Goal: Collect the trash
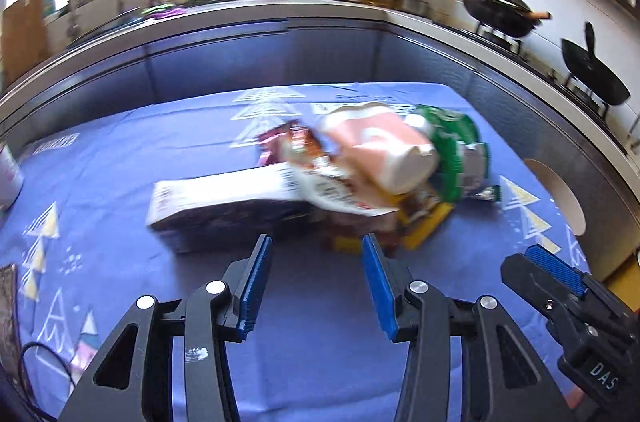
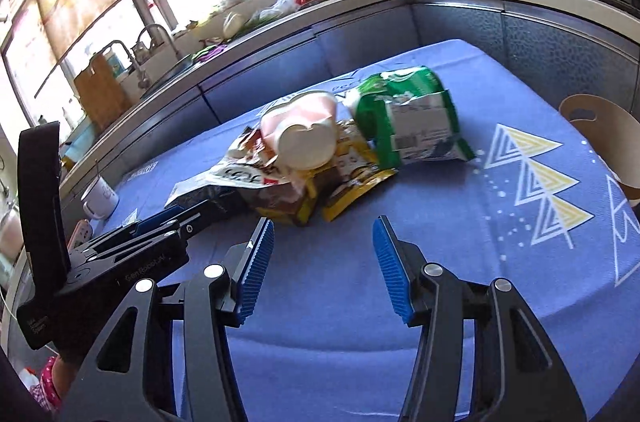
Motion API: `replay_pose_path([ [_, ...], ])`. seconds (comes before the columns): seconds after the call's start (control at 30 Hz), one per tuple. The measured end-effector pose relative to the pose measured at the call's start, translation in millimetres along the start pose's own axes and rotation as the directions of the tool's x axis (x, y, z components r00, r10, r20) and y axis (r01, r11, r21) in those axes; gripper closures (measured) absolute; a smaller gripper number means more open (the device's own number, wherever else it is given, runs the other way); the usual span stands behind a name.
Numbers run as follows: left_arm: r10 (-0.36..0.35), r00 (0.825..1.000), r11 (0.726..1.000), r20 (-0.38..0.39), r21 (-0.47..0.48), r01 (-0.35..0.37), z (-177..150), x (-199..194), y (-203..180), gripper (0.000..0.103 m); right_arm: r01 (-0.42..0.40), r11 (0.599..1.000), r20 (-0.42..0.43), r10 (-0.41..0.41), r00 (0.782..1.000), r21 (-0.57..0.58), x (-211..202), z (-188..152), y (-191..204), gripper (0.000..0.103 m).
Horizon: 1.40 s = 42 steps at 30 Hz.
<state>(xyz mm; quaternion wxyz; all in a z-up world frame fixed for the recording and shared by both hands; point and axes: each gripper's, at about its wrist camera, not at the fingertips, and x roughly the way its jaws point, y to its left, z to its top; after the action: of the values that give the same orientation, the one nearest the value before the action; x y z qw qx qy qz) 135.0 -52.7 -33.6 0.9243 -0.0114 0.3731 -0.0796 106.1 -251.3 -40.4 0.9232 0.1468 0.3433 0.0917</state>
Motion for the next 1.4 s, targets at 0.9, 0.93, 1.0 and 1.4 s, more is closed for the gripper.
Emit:
replay_pose_path([
  [0.9,0.023,0.999,0.992,0.028,-0.126,-0.019,-43.2,6.5,80.2,0.056,0.025,0.997,-0.092,-0.032,0.995,-0.077,28.6,-21.7,42.8,0.049],
  [0.93,0.022,0.999,0.992,0.031,-0.129,-0.018,-43.7,5.9,80.8,0.056,0.027,0.997,-0.093,-0.034,0.995,-0.074,29.4,-22.7,41.7,0.049],
  [1.0,0.016,0.999,0.991,0.036,-0.132,-0.011,-45.0,4.9,82.1,0.056,0.028,0.997,-0.098,-0.035,0.995,-0.071,30.8,-23.9,39.9,0.049],
  [1.4,0.01,0.999,0.992,0.043,-0.122,-0.004,-47.4,2.5,80.4,0.056,0.041,0.998,-0.115,-0.045,0.992,-0.039,37.9,-28.4,27.6,0.049],
])
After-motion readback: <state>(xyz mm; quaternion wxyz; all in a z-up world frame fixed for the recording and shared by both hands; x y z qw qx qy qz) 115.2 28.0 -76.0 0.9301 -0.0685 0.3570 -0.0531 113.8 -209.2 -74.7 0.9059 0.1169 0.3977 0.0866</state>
